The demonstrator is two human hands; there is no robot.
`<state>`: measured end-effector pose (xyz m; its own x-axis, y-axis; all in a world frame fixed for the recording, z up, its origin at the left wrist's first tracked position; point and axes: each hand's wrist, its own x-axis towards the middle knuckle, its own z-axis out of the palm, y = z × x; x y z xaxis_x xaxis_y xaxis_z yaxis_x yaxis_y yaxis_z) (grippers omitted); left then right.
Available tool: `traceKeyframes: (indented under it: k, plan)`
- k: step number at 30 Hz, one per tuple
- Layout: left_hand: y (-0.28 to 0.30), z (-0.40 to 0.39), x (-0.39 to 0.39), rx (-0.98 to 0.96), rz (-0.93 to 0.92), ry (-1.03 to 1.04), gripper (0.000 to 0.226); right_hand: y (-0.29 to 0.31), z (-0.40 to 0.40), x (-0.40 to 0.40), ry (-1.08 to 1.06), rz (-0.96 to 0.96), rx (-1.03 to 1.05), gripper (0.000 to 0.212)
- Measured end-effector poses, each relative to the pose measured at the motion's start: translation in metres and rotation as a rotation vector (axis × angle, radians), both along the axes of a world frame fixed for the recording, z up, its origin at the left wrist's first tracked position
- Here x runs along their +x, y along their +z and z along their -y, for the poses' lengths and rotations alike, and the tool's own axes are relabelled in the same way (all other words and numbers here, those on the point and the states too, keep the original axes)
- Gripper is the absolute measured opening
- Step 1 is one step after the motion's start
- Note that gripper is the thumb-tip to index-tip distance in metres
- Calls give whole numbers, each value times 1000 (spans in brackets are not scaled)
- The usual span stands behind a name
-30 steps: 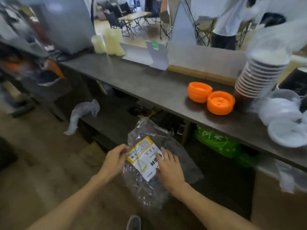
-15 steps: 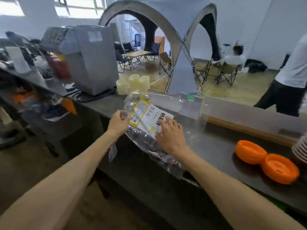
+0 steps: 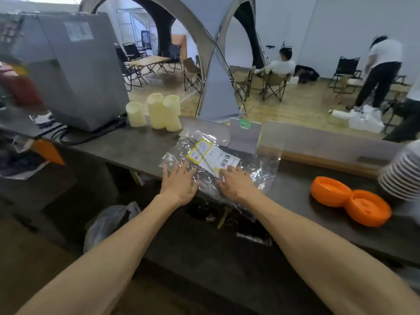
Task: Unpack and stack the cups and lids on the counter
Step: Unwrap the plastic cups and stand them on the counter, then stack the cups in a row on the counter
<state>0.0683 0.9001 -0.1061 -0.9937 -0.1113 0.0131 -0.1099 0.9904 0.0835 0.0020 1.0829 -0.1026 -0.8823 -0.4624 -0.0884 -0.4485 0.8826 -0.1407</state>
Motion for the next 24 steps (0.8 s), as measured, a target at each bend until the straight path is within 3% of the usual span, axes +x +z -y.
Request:
traceKeyframes:
  k: [5,9,12,20,24]
  plan:
    - [22,-30,-1,-62,-107,-60,52,16,-16,8,-8,-74,-53,50]
    - [39,-86,-3,36,-236,-198,54,41,-59,32,8,-176,-153,50]
    - [40,-155,-2,201,-315,-365,53,55,-130,50,-53,-244,-174,52]
    - [42,-340,-16,307,-276,-645,58,62,-329,96,-257,-270,-139,44]
    - [69,-416,-22,482,-301,-576,82,66,-418,102,-345,-273,-189,35]
